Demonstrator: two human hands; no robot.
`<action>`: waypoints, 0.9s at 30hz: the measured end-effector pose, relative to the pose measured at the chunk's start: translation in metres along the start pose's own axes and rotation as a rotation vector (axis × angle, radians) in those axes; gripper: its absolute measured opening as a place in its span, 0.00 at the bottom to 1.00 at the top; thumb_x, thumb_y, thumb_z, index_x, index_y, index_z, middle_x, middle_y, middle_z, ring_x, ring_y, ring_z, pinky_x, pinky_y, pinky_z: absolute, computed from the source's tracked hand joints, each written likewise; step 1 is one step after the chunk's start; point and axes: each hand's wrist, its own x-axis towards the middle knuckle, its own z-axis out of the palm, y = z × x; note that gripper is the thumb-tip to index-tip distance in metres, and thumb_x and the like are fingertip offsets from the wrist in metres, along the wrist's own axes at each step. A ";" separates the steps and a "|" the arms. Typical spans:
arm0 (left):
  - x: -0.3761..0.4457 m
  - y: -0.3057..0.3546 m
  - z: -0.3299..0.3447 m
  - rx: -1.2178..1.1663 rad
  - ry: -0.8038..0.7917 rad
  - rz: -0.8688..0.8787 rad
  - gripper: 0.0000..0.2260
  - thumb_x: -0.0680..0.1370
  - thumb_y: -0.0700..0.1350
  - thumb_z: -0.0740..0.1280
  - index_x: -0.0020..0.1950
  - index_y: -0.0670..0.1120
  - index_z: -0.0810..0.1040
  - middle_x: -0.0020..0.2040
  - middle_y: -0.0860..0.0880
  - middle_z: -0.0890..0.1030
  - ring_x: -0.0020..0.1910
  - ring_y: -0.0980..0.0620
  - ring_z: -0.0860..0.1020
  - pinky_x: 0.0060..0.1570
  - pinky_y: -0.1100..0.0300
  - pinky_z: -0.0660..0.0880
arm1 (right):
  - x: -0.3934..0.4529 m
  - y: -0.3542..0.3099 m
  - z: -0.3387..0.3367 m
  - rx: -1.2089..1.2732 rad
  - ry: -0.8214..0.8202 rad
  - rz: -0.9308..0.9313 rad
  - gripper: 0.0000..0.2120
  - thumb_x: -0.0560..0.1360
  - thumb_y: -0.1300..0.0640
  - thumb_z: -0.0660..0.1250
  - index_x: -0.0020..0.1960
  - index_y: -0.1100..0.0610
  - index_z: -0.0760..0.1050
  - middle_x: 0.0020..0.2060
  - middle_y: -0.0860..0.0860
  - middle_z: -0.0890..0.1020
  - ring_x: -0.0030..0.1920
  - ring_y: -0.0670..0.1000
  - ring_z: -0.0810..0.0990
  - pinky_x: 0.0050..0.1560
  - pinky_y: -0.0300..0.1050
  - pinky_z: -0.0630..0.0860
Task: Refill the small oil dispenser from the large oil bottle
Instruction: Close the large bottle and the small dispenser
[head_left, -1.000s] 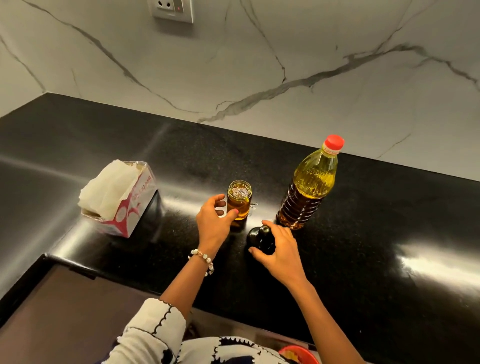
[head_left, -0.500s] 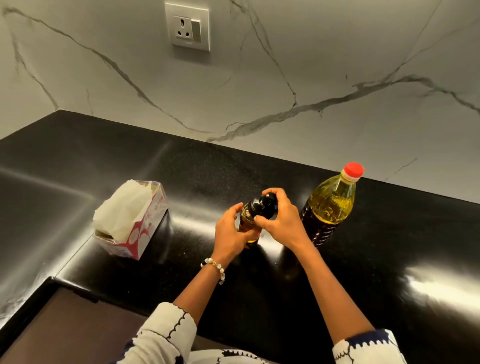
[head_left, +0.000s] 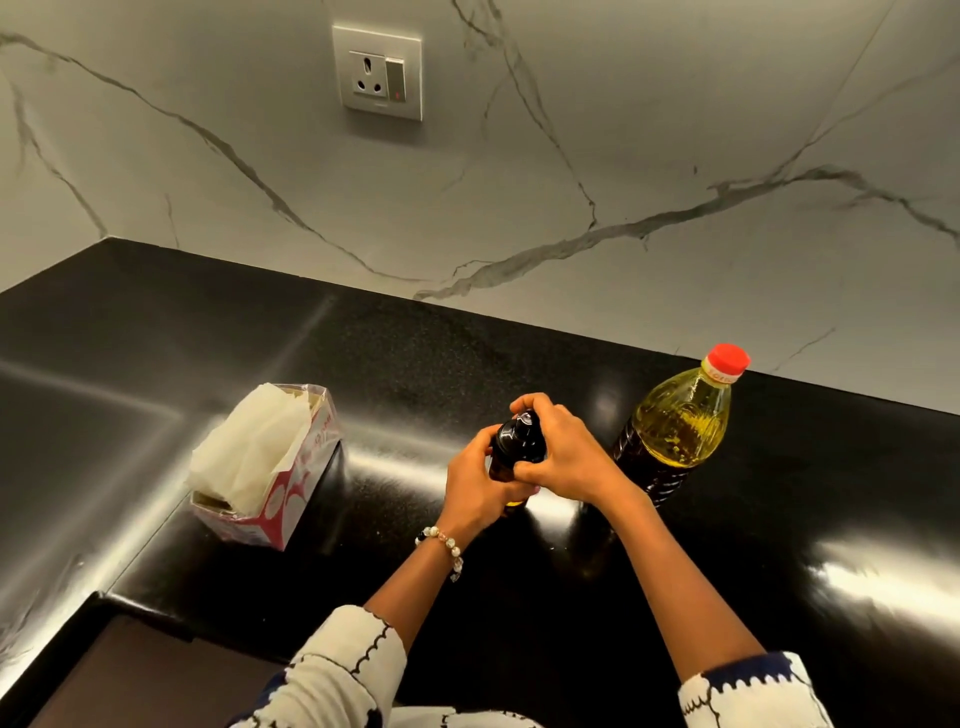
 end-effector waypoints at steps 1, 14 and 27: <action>0.000 -0.001 0.000 -0.004 0.001 -0.001 0.31 0.61 0.41 0.80 0.62 0.50 0.76 0.52 0.53 0.82 0.51 0.62 0.78 0.45 0.77 0.70 | 0.000 -0.001 0.000 -0.015 -0.003 0.001 0.33 0.66 0.59 0.75 0.67 0.51 0.63 0.54 0.49 0.70 0.56 0.49 0.72 0.53 0.37 0.71; 0.005 -0.005 0.000 0.016 -0.001 -0.012 0.31 0.60 0.46 0.82 0.60 0.53 0.76 0.53 0.57 0.82 0.55 0.61 0.77 0.47 0.72 0.70 | 0.000 0.003 -0.010 -0.042 -0.038 -0.057 0.51 0.66 0.57 0.78 0.77 0.47 0.48 0.65 0.52 0.72 0.66 0.51 0.70 0.69 0.49 0.68; 0.003 -0.002 -0.001 0.029 -0.003 -0.005 0.31 0.60 0.45 0.82 0.60 0.52 0.75 0.53 0.57 0.81 0.54 0.61 0.77 0.46 0.73 0.70 | -0.002 0.006 -0.006 -0.019 0.003 -0.086 0.50 0.65 0.54 0.79 0.77 0.49 0.51 0.66 0.52 0.71 0.68 0.51 0.68 0.69 0.49 0.67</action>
